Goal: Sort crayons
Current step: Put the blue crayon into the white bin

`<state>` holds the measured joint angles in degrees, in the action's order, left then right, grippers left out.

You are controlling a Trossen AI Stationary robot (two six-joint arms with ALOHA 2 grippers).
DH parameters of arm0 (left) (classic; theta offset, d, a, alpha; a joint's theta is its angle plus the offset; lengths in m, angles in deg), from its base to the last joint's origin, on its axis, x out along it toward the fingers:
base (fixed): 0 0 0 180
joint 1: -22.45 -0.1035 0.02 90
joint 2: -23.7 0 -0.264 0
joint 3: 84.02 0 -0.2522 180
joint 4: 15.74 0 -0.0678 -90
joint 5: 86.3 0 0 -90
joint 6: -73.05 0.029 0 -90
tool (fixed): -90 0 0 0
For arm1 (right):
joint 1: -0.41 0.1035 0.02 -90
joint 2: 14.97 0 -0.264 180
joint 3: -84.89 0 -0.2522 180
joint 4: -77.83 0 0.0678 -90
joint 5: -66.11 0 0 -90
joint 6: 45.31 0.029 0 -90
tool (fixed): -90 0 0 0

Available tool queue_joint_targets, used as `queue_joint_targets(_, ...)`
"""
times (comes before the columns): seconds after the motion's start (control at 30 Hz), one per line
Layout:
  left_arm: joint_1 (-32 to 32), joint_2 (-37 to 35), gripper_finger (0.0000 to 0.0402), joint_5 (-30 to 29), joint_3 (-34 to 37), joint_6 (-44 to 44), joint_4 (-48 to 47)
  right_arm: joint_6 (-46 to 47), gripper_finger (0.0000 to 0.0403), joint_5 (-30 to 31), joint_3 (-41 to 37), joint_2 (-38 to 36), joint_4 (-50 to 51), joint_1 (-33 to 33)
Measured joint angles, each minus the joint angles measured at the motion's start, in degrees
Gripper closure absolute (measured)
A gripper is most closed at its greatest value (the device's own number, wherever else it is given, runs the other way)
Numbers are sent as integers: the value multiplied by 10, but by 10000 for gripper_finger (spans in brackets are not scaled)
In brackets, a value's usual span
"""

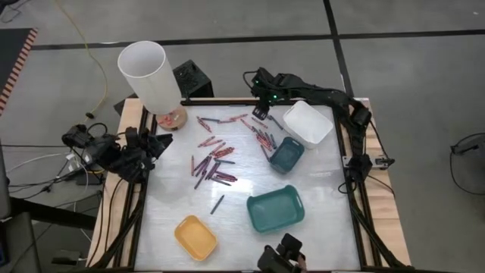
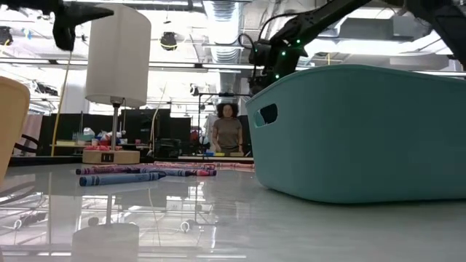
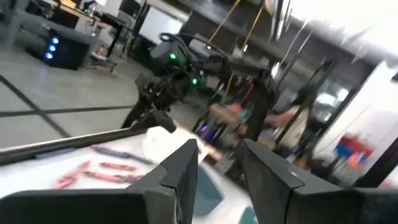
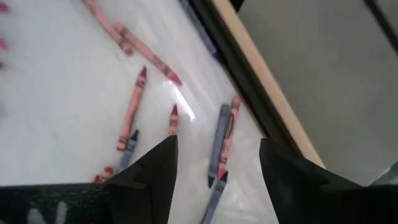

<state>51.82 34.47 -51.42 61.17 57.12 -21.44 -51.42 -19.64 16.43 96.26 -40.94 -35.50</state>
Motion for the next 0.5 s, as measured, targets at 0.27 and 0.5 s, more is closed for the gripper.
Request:
queue_joint_targets(0.27,-31,97,290,-13,-149,-166,-304,-15,182,8,64,61,60,-9)
queue_joint_targets(0.5,-115,123,289,128,-211,-265,-432,-5,182,4,89,81,65,-18)
